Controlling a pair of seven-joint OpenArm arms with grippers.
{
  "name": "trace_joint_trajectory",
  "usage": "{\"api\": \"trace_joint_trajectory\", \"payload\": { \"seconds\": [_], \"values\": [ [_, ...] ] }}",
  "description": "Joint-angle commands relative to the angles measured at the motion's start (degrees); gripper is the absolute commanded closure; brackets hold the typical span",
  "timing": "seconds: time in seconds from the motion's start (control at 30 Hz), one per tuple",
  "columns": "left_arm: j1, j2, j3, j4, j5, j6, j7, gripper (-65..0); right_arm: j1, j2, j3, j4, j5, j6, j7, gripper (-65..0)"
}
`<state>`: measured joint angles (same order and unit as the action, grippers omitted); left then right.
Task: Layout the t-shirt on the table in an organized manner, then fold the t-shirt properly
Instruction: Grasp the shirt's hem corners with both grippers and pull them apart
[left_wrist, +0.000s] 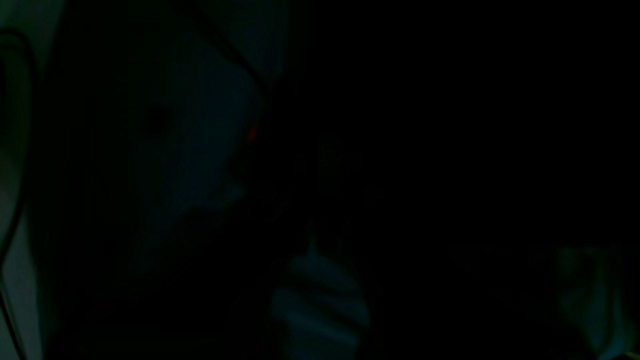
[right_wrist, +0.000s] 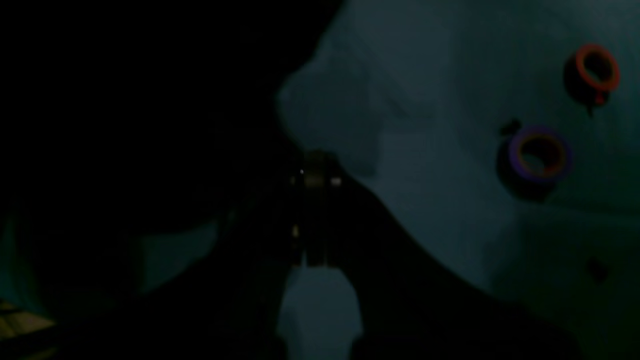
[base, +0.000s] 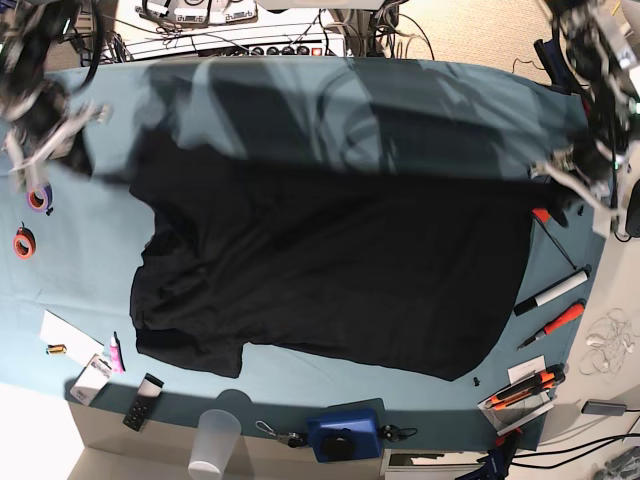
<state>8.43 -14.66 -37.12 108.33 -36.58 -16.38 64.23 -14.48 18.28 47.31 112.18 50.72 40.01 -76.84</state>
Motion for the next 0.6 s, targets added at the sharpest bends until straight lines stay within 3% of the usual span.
{"api": "trace_joint_trajectory", "payload": {
  "seconds": [0.0,0.13,0.23,0.3,0.47,0.57],
  "values": [
    [-1.29,-0.76,1.11,-0.22,-0.42,-0.20,-1.29,0.0,1.53,1.68,-0.33,-0.63,0.98,-0.01,1.40,0.0],
    [-3.06,-0.76,7.34,-3.43,3.32,0.15,-6.12,0.0,6.03,3.19,-3.30,-6.47,0.13,-0.01,1.40,0.0],
    [-3.06,-0.76,10.93,-3.63,9.42,5.79,-11.96,0.0,8.98,3.85,-6.51,-9.31,-1.81,-0.01,1.70,0.0],
    [-3.06,-0.76,11.87,-3.63,11.04,7.63,-12.37,0.0,10.84,3.93,-8.41,-10.60,-3.52,-0.01,2.54,0.0],
    [-3.37,-0.76,11.89,-3.63,11.06,7.58,-12.46,0.0,14.78,3.98,-12.24,-11.82,-10.10,-0.01,7.67,0.0],
    [-3.89,-0.74,11.89,-3.63,10.93,7.58,-12.39,0.0,16.41,3.96,-14.49,-11.80,-10.86,-0.01,6.91,0.0]
  ]
}}
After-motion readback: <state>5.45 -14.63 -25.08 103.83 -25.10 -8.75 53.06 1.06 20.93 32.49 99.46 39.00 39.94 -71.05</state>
